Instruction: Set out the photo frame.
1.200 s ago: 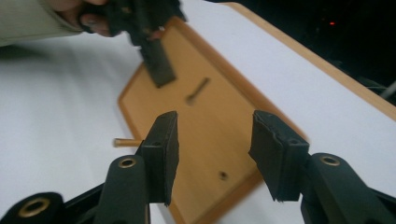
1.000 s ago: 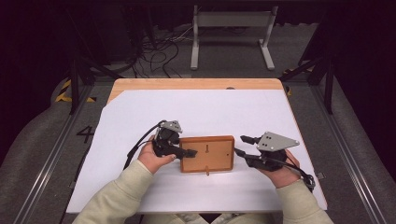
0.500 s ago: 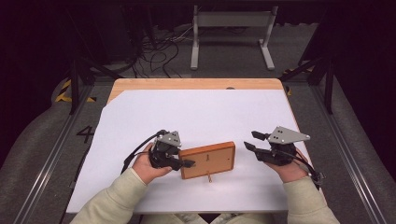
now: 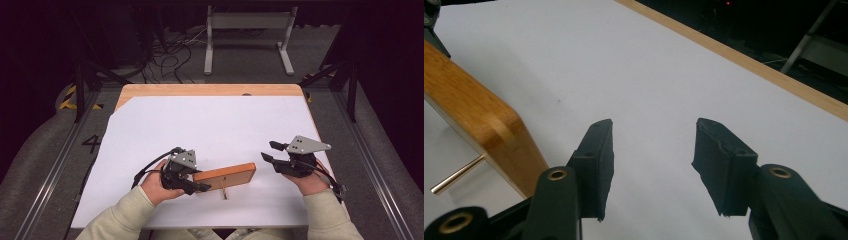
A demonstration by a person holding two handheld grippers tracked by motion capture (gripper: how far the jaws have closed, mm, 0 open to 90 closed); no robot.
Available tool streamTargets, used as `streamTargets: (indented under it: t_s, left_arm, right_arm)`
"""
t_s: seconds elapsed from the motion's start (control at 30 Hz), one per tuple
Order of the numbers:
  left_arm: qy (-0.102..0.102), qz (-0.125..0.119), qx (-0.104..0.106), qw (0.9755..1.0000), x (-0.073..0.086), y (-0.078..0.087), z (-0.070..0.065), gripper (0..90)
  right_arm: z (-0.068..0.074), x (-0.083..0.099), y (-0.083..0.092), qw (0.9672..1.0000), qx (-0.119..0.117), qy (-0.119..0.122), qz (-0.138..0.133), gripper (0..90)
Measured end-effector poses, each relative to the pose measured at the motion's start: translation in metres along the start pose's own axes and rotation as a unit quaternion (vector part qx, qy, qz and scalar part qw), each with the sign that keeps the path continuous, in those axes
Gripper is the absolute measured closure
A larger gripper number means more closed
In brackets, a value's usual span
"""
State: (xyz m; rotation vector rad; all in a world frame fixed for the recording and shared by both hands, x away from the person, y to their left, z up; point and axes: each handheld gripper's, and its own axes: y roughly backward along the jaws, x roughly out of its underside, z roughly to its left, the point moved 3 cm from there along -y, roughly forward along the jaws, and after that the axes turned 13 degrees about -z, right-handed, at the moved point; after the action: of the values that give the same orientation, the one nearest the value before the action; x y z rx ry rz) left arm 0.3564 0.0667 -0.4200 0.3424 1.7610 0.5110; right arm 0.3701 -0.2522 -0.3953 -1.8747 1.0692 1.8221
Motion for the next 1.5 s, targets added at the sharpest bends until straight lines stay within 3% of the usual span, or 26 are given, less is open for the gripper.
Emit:
streamTargets:
  t_s: [0.13, 0.3, 0.43, 1.0, 1.27, 1.37, 1.5]
  left_arm:
    - [-0.002, 0.007, 0.002, 1.0, 0.003, -0.002, -0.002, 51.5]
    - [-0.001, -0.008, 0.007, 0.9999, 0.001, 0.002, 0.001, 45.1]
    - [-0.005, -0.013, 0.019, 0.9997, 0.0, 0.002, -0.002, 43.8]
    - [-0.014, 0.004, 0.047, 0.9988, 0.005, -0.004, -0.012, 37.2]
    - [-0.015, 0.005, 0.046, 0.9988, 0.006, -0.003, -0.014, 36.3]
    - [-0.013, -0.01, 0.045, 0.9989, 0.005, 0.002, -0.014, 32.6]
    - [-0.004, -0.049, 0.049, 0.9976, 0.003, 0.014, -0.016, 29.3]
  right_arm:
    - [0.0, 0.0, 0.0, 1.0, -0.001, -0.001, 0.001, 49.9]
    - [0.0, 0.002, -0.001, 1.0, -0.003, -0.001, 0.003, 49.7]
    - [0.001, 0.002, -0.001, 1.0, -0.004, -0.001, 0.005, 49.5]
    - [0.003, 0.004, -0.001, 0.9999, -0.007, -0.003, 0.008, 47.3]
    - [0.003, 0.004, -0.001, 0.9999, -0.008, -0.004, 0.007, 46.7]
    - [0.003, 0.004, -0.001, 0.9999, -0.009, -0.004, 0.006, 46.6]
    - [0.004, 0.004, -0.001, 0.9999, -0.01, -0.002, 0.008, 46.8]
